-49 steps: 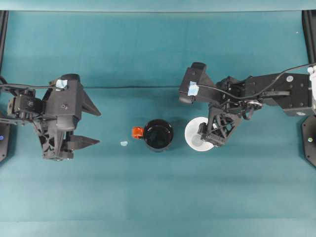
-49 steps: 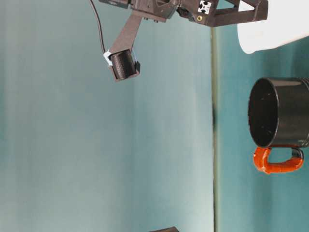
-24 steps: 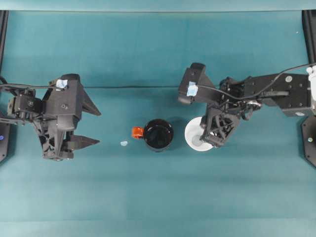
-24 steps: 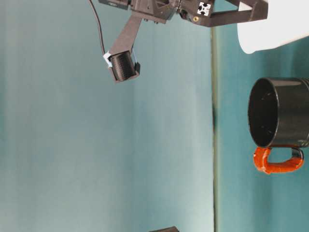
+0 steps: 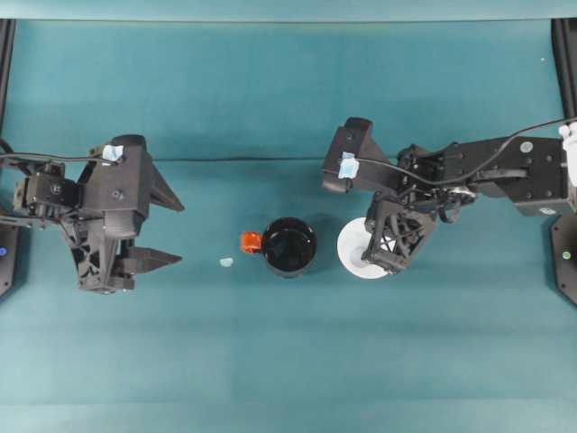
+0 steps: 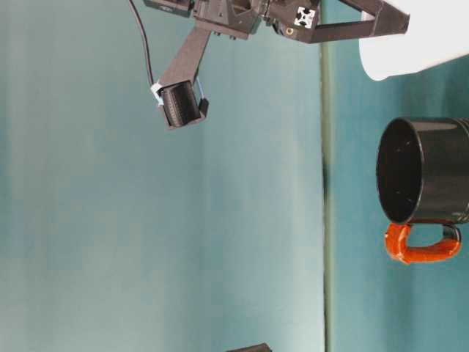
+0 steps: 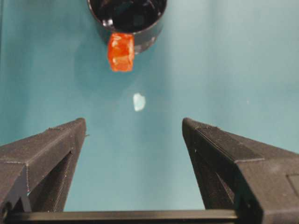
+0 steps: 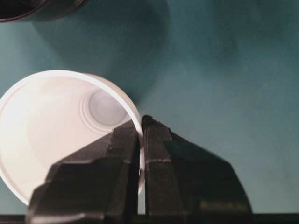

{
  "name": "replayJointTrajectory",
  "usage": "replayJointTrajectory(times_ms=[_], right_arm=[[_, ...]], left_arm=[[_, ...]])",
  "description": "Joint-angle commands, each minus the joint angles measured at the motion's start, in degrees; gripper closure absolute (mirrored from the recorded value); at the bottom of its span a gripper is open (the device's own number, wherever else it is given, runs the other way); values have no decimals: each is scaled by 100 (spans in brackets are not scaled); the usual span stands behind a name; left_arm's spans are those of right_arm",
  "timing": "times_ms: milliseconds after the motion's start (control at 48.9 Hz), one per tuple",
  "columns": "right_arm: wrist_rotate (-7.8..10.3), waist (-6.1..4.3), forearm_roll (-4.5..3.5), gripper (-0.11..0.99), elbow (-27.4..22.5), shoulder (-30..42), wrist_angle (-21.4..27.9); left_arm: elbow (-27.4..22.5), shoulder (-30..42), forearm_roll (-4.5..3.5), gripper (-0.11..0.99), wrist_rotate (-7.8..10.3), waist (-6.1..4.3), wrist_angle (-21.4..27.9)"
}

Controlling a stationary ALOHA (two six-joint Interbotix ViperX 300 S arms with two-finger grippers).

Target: Put the paper cup into the moved red handle cup holder.

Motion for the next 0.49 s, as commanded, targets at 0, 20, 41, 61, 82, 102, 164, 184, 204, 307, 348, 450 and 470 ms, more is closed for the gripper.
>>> replayJointTrajectory(times_ms=[0,20,41,61,82,102,164,184,204,307,348,450,470], right_arm=[[18,9,-18,97,-70,-44,18],[18,9,-9,97,-79,-44,26],[18,9,-9,97,-79,-44,35],[18,9,-9,97,-79,-44,44],[18,9,-9,97,-79,-35,53],[18,9,0,97,-88,-35,70],[18,9,9,97,-88,-35,88],[18,9,9,97,-88,-35,97],[18,9,18,97,-88,-35,97],[9,9,35,97,-88,-35,97],[18,9,44,97,-88,-35,97],[18,9,53,97,-88,-44,97],[18,9,53,97,-88,-35,97]], left_arm=[[-105,-26,9,-2,0,-9,-44],[-105,-26,9,-2,-9,-9,-44],[-105,-26,9,-2,-9,-9,-44],[-105,-26,9,-2,-9,-9,-44],[-105,-26,9,-2,-9,-9,-44],[-105,-18,9,-2,-9,-9,-44],[-123,-18,9,-2,-9,-9,-44],[-123,-18,9,-2,-9,0,-44],[-132,-18,9,-2,-9,-9,-44],[-149,0,9,-2,-9,-9,-44],[-149,9,9,-2,-9,-9,-44],[-158,18,9,-2,-9,-9,-44],[-158,18,9,-2,-9,-9,-44]])
